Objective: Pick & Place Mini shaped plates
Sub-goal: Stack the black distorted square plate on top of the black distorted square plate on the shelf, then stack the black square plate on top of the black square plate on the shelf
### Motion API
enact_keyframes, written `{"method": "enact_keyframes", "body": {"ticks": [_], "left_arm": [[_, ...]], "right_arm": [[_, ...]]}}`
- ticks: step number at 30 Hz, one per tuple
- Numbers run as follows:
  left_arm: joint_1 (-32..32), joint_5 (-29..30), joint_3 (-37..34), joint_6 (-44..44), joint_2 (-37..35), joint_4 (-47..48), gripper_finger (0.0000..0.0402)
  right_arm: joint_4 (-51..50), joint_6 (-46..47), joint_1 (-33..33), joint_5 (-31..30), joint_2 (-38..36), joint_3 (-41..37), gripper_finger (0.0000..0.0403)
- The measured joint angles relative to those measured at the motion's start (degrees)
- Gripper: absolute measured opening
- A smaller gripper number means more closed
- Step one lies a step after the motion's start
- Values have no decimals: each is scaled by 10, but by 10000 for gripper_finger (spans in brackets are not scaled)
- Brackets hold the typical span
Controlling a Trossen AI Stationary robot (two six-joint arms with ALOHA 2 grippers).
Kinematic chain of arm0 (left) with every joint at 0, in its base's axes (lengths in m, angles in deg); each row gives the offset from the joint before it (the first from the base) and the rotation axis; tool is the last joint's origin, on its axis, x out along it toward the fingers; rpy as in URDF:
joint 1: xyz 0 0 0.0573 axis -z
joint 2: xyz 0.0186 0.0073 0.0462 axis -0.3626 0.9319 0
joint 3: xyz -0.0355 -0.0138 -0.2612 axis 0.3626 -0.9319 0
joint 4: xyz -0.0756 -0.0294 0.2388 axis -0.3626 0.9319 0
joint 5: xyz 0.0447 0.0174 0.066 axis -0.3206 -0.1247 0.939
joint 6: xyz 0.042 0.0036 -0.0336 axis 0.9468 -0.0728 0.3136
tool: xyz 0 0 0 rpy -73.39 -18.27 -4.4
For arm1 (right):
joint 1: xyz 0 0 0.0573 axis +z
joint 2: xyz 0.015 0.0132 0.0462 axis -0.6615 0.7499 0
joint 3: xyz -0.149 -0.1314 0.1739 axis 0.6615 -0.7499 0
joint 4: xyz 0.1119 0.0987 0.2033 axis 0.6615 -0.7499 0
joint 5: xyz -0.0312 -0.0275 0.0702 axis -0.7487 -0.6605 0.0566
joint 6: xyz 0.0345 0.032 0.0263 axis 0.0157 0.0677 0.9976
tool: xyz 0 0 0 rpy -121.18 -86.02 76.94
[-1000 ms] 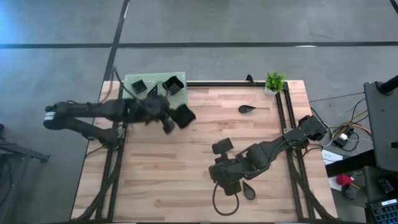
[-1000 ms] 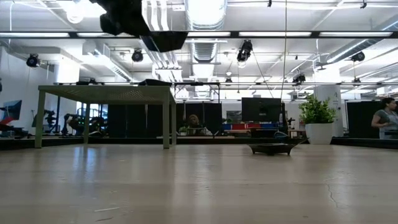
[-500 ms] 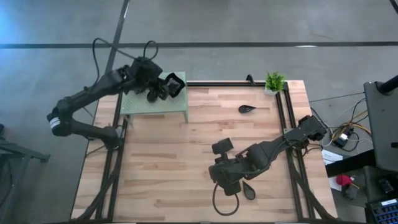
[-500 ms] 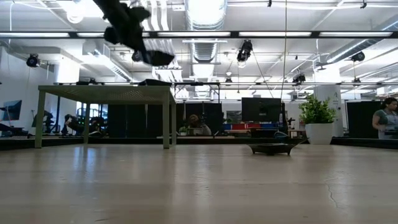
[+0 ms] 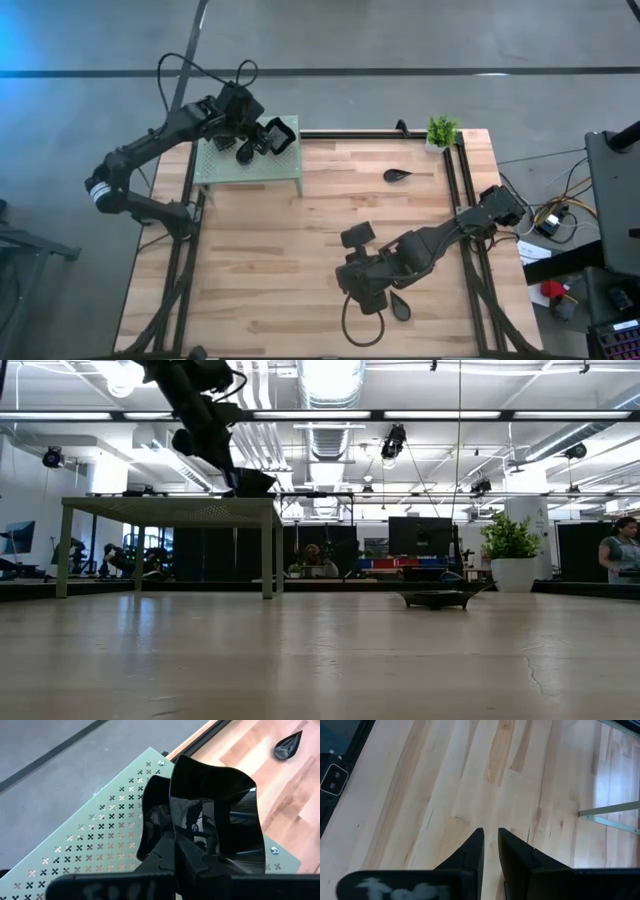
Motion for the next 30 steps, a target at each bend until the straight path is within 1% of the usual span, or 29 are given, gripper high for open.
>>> {"method": "enact_keyframes", "body": {"ticks": [6, 13, 16, 20, 23, 24, 26, 28, 30], "left_arm": [[0, 6, 0, 2, 0, -3, 12], [0, 9, 0, 17, 0, -19, 61], [0, 23, 0, 36, -1, -39, 76], [0, 41, 20, 58, -2, -49, 80], [2, 41, 39, 69, -11, -47, 80], [6, 41, 45, 74, -15, -46, 80], [22, 40, 50, 114, -31, -45, 80], [49, 39, 50, 153, -52, -33, 80], [85, 37, 41, 166, -75, -30, 80]], "right_arm": [[0, 1, 0, 0, 0, 0, 52], [0, 2, 0, 0, 0, 0, 52], [0, 10, 0, -2, 0, 0, 52], [-1, 21, 0, -26, 0, 0, 52], [-4, 31, 0, -29, 0, 0, 52], [-6, 34, 0, -29, 0, 0, 52], [-4, 39, -1, -31, 0, -5, 52], [-5, 49, -3, -31, 0, -18, 52], [-6, 70, -6, -31, 0, -35, 52]]}}
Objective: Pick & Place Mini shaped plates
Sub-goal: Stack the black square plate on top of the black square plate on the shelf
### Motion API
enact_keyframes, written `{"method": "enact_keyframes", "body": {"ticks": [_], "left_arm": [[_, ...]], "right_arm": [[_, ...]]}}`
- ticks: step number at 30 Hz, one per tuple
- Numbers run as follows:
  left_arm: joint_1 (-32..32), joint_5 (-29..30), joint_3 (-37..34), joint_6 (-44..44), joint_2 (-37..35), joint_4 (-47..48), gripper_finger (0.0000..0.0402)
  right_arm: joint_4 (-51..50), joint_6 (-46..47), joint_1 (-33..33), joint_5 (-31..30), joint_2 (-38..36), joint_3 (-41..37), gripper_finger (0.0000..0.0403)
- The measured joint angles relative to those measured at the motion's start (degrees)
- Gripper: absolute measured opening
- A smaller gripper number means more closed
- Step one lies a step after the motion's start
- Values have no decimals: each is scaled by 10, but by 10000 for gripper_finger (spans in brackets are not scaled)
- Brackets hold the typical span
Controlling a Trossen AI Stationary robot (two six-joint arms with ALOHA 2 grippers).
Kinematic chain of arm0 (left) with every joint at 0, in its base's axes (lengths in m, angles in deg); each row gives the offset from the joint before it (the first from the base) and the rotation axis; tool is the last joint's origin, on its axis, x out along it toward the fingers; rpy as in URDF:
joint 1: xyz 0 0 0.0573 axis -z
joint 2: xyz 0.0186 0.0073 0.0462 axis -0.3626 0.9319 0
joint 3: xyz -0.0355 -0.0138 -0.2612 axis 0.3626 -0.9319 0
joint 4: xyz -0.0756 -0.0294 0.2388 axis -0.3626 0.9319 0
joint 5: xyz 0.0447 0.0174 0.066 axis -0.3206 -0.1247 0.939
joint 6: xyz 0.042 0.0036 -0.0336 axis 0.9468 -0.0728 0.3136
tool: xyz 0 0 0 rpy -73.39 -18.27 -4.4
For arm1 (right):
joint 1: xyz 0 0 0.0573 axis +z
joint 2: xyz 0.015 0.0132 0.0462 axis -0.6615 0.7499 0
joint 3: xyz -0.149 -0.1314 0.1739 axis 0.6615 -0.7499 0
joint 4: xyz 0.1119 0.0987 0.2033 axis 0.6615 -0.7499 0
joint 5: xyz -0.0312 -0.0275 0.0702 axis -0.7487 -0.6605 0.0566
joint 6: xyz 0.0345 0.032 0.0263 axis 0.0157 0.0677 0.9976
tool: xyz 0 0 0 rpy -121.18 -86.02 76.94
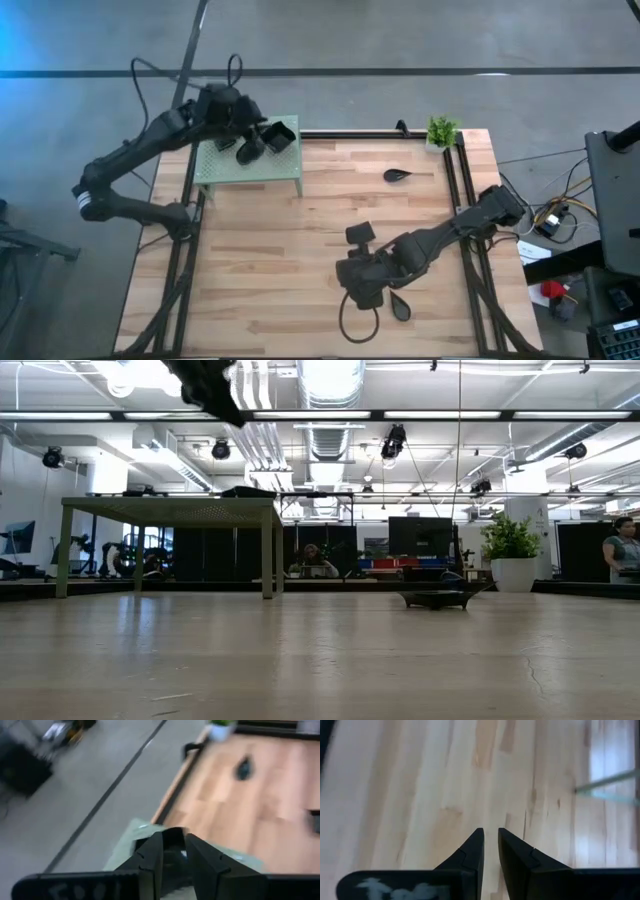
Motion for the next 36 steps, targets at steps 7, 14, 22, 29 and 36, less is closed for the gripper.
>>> {"method": "enact_keyframes", "body": {"ticks": [7, 14, 22, 29, 36], "left_arm": [[169, 68, -58, -9, -81, -1, 80], [359, 177, -133, -60, -115, -5, 80], [511, 200, -197, -117, -113, -43, 80], [558, 215, -214, -133, -109, -99, 80], [560, 215, -216, -133, -109, -112, 80]], "right_arm": [[9, 45, -21, -4, -1, -73, 52], [45, 98, -46, 4, -36, -164, 52], [65, 304, -91, 6, -96, -286, 52], [80, 447, -116, 8, -109, -365, 52], [178, 482, -147, 46, -109, -425, 52]]}}
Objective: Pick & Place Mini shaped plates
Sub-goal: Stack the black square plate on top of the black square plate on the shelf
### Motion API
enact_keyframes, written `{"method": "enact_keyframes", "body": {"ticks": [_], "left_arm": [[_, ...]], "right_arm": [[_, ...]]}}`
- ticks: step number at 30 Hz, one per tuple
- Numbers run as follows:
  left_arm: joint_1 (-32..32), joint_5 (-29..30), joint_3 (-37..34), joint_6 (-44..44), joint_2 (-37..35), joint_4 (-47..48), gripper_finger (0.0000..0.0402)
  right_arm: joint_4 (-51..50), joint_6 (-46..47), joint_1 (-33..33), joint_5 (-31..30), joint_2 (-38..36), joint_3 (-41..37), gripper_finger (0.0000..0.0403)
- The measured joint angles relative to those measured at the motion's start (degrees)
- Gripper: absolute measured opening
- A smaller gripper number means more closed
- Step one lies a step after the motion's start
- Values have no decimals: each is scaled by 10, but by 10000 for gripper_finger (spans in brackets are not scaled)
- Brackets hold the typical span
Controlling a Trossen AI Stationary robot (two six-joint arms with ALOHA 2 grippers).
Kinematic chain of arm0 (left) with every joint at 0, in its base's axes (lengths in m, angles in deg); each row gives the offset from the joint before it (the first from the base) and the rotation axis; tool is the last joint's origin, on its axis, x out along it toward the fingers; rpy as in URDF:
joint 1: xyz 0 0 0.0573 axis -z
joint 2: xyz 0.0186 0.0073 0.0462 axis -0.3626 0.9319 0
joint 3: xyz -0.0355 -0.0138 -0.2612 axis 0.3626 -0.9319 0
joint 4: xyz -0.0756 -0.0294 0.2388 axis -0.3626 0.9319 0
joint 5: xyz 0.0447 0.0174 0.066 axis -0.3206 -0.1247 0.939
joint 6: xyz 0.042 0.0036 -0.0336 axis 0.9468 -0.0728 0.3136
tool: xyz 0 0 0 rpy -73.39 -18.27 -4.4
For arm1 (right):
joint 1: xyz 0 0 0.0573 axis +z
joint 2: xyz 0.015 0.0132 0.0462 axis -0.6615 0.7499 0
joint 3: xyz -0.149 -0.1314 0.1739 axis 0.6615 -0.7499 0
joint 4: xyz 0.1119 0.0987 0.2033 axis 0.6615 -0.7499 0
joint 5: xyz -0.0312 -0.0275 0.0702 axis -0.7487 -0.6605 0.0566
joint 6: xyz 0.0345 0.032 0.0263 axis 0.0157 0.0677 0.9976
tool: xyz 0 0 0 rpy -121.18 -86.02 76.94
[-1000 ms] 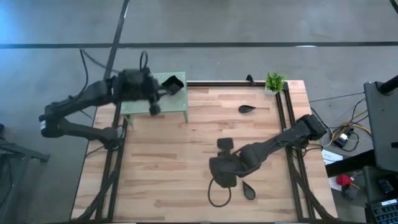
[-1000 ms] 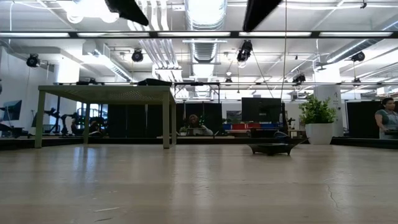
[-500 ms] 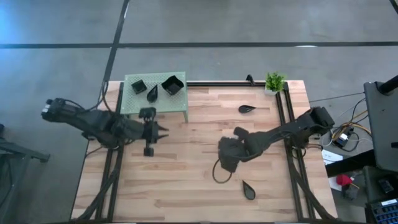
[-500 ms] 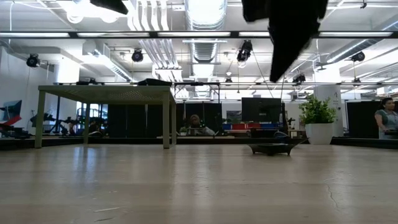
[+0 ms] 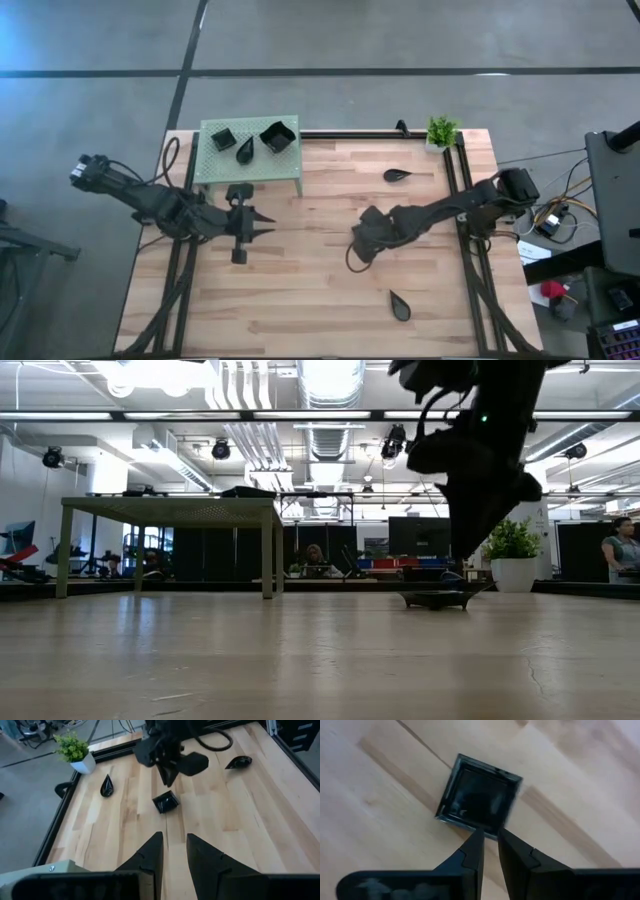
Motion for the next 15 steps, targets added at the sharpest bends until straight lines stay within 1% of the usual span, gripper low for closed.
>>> {"method": "enact_keyframes", "body": {"ticks": [8, 11, 15], "left_arm": [[0, 0, 0, 0, 0, -5, 80], [0, 0, 0, -1, 0, -5, 80], [0, 0, 0, -1, 0, -5, 80]], "right_arm": [[60, -5, -38, 6, 0, -54, 52], [103, -8, -47, 6, 0, -77, 52], [129, -17, -55, 7, 0, -90, 52]]}}
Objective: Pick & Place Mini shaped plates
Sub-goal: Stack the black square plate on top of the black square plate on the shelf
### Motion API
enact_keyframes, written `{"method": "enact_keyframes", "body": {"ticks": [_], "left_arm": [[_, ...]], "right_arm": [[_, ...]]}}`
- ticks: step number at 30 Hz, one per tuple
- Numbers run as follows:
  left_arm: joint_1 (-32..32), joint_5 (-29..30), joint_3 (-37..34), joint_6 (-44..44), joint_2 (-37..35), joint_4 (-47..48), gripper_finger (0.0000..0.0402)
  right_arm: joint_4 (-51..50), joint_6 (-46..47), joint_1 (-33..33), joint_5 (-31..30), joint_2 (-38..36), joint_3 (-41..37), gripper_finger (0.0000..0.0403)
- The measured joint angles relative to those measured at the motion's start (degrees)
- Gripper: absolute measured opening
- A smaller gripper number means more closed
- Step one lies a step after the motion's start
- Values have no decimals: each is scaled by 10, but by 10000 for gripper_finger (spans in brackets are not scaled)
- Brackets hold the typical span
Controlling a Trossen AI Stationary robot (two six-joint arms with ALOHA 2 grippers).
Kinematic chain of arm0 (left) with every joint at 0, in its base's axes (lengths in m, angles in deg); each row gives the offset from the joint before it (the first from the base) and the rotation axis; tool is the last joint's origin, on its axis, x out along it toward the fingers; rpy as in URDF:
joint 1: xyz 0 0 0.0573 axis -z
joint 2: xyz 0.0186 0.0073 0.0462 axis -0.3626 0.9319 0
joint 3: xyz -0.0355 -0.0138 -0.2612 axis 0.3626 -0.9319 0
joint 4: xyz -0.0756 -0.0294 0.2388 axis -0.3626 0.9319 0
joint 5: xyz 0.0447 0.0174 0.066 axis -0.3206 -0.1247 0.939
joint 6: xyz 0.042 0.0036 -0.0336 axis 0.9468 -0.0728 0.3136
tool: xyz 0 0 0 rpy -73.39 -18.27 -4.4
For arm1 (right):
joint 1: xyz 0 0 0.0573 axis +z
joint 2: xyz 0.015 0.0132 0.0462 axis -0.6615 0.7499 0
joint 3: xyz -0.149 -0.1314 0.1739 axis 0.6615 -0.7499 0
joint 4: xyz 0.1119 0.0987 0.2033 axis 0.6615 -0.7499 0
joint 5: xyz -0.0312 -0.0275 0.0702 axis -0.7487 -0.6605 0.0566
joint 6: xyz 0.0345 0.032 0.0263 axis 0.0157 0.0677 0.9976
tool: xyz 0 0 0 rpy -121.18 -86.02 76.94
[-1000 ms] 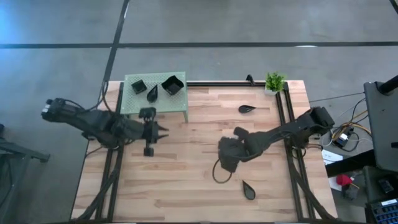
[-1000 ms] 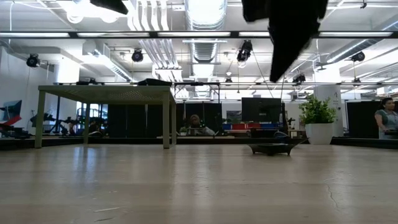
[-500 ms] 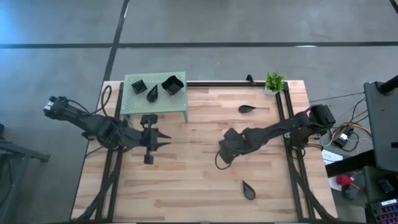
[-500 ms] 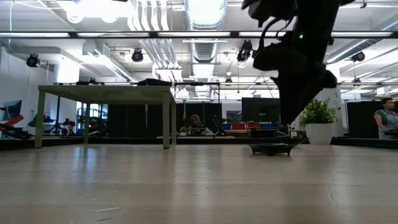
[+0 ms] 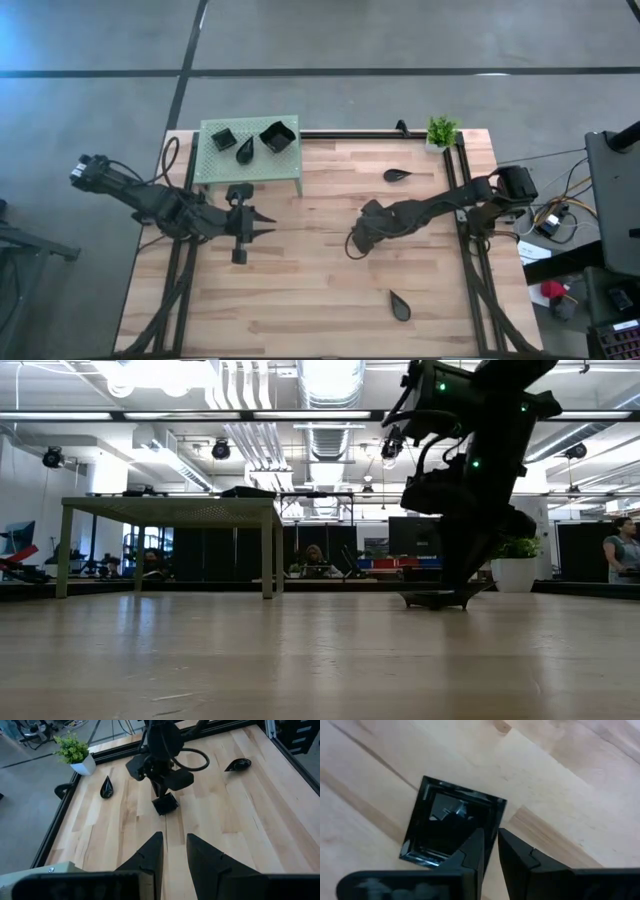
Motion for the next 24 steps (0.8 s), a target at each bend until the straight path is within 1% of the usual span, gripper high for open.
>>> {"method": "enact_keyframes", "body": {"ticks": [12, 17, 24], "left_arm": [[0, 0, 0, 0, 0, 0, 80], [0, 0, 0, 0, 0, 0, 80], [0, 0, 0, 0, 0, 0, 80]], "right_arm": [[4, 5, -4, 3, 0, -14, 52], [57, -2, -4, 30, 0, -34, 52], [76, -2, -4, 30, 0, -39, 52]]}}
